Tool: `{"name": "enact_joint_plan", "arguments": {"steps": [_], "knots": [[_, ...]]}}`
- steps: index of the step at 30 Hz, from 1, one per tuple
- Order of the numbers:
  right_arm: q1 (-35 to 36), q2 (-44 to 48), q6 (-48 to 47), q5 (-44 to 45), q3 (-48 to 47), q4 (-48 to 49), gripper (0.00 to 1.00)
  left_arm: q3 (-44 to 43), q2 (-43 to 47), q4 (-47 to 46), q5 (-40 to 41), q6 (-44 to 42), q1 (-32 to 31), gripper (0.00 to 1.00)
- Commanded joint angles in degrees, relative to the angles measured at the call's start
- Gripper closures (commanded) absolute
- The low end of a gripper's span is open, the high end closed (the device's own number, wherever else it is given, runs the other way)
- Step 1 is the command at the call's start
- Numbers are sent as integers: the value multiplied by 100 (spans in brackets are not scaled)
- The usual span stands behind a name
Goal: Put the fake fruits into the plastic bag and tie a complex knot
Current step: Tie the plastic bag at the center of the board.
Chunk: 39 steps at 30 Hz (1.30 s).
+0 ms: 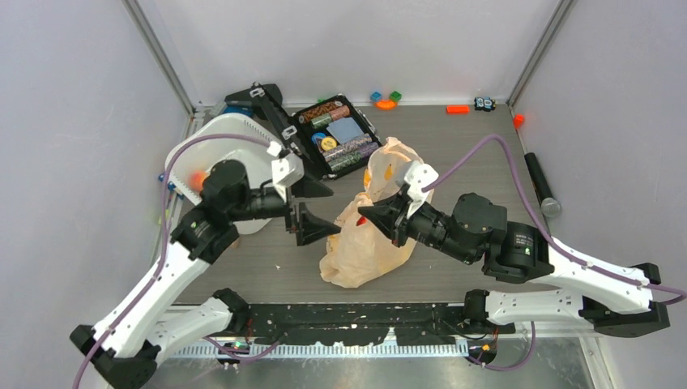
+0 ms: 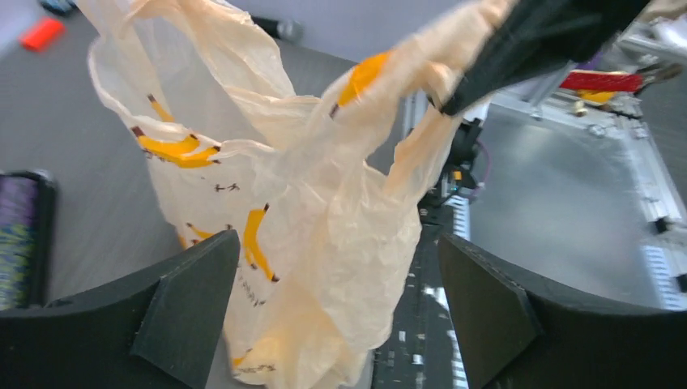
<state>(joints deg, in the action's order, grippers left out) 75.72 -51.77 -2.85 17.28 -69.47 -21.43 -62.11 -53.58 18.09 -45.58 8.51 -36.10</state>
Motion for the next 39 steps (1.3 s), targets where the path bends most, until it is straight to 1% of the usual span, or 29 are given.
{"name": "enact_joint_plan", "arguments": {"steps": [1, 2, 4, 5, 7, 9, 12, 16, 20, 21, 22, 23, 25, 26, 28, 30, 31, 32, 33, 34, 35, 36, 37, 38, 39], "knots": [[-46, 87, 1926, 236, -277, 304, 95, 636, 879, -1250, 916, -628, -228, 1], [-52, 77, 2179, 244, -288, 330, 95, 779, 1006, -1546, 1066, -620, -298, 1], [-50, 32, 2424, 216, -306, 362, 95, 992, 1145, -2169, 1308, -610, -449, 1], [-49, 16, 2475, 215, -309, 369, 95, 1040, 1142, -2326, 1389, -622, -520, 1], [-49, -16, 2638, 228, -304, 400, 95, 1052, 1017, -2477, 1626, -741, -778, 1], [-49, -33, 2778, 238, -285, 447, 95, 1049, 794, -2606, 1977, -1154, -1283, 1], [-49, -52, 2942, 310, -299, 470, 95, 1008, 400, -2909, 2112, -1342, -1710, 1], [-49, -17, 3032, 349, -314, 473, 95, 1107, 93, -3442, 2300, -1302, -1908, 1], [-49, 35, 3017, 432, -322, 475, 95, 1199, -169, -3647, 2420, -1191, -2018, 1], [-53, 46, 3001, 500, -321, 478, 95, 1238, -209, -3685, 2420, -1124, -2035, 4], [-50, 49, 2992, 533, -315, 484, 95, 1297, -244, -3726, 2430, -1005, -2045, 9], [-49, 56, 2970, 591, -309, 494, 95, 1375, -271, -3814, 2449, -910, -2050, 17], [-49, 49, 2932, 700, -296, 503, 95, 1566, -291, -4112, 2536, -603, -2050, 36], [-49, 46, 2918, 780, -278, 511, 95, 1644, -297, -4255, 2574, -472, -2050, 47], [-58, 26, 2837, 944, -275, 521, 95, 1716, -302, -4285, 2784, -181, -2050, 77], [-186, 7, 2717, 979, -308, 518, 88, 1674, -239, -3971, 3000, -53, -2038, 100], [-345, 2, 2611, 940, -328, 517, 75, 1630, -186, -3738, 3035, -13, -2023, 100], [-447, -11, 2460, 827, -380, 504, 66, 1515, -136, -3488, 3041, 51, -1988, 100], [-656, -14, 2374, 753, -408, 484, 46, 1383, -100, -3173, 2978, 130, -1916, 100], [-783, -32, 2187, 580, -490, 441, 36, 1220, -81, -2836, 2804, 215, -1815, 100], [-1041, -42, 2071, 476, -542, 413, 22, 1064, -74, -2346, 2599, 277, -1688, 100], [-1169, -52, 1868, 306, -629, 357, 17, 939, -70, -2034, 2347, 359, -1538, 100], [-1421, -52, 1753, 221, -660, 349, 9, 843, -77, -1762, 2085, 447, -1347, 100], [-1548, -46, 1525, 14, -698, 352, 7, 771, -89, -1549, 1790, 516, -1156, 100], [-1828, -54, 1415, -97, -716, 355, 3, 705, -114, -1360, 1356, 542, -954, 100]]}}
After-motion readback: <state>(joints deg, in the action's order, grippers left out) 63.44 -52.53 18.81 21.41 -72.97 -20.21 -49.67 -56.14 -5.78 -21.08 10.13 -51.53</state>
